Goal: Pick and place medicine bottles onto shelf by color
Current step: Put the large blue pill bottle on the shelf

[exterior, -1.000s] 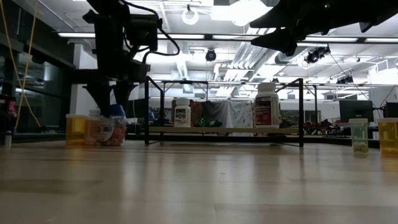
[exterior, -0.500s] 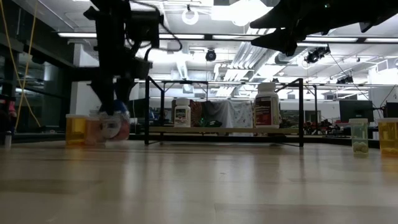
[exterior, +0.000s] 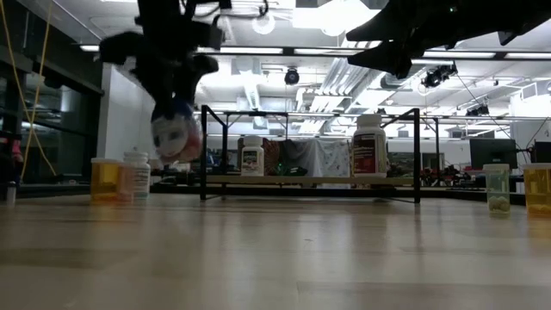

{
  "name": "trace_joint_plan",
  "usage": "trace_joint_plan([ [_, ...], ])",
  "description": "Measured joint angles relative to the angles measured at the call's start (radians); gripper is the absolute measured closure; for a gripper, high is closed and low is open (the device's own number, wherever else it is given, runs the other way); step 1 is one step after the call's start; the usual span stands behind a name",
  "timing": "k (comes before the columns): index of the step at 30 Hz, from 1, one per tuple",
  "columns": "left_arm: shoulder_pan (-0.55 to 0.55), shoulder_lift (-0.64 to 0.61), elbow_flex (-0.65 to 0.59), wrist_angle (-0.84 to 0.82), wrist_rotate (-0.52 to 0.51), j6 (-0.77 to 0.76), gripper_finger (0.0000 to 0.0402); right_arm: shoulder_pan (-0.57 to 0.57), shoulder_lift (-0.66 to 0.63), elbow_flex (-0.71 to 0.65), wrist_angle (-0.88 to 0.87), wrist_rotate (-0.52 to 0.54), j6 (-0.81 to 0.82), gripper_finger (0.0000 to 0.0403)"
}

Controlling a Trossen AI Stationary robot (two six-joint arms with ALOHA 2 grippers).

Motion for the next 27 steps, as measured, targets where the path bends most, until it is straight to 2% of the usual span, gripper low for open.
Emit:
trace_joint_plan([
  [4,-0.033,0.013,0.111,0.001,-0.022,-0.029,0.0227,0.0,0.0,0.0,0.0,0.0,0.001,0.0112],
  [8,-0.015,0.089,0.289,-0.057,-0.103,-0.028,0.0227,0.0,0.0,0.0,0.0,0.0,0.002,0.0112],
  [12,0.054,0.233,0.506,-0.163,-0.152,-0.003,0.0227,0.0,0.0,0.0,0.0,0.0,0.003,0.0112],
  [18,0.185,0.481,0.783,-0.279,-0.157,0.046,0.0227,0.0,0.0,0.0,0.0,0.0,0.001,0.0112],
  [22,0.249,0.594,0.865,-0.287,-0.157,0.089,0.0227,0.0,0.0,0.0,-0.007,0.0,0.0,0.0112],
  [27,0.297,0.668,0.875,-0.31,-0.157,0.104,0.0224,0.0,0.0,0.0,-0.016,0.0,0.0,0.0112],
])
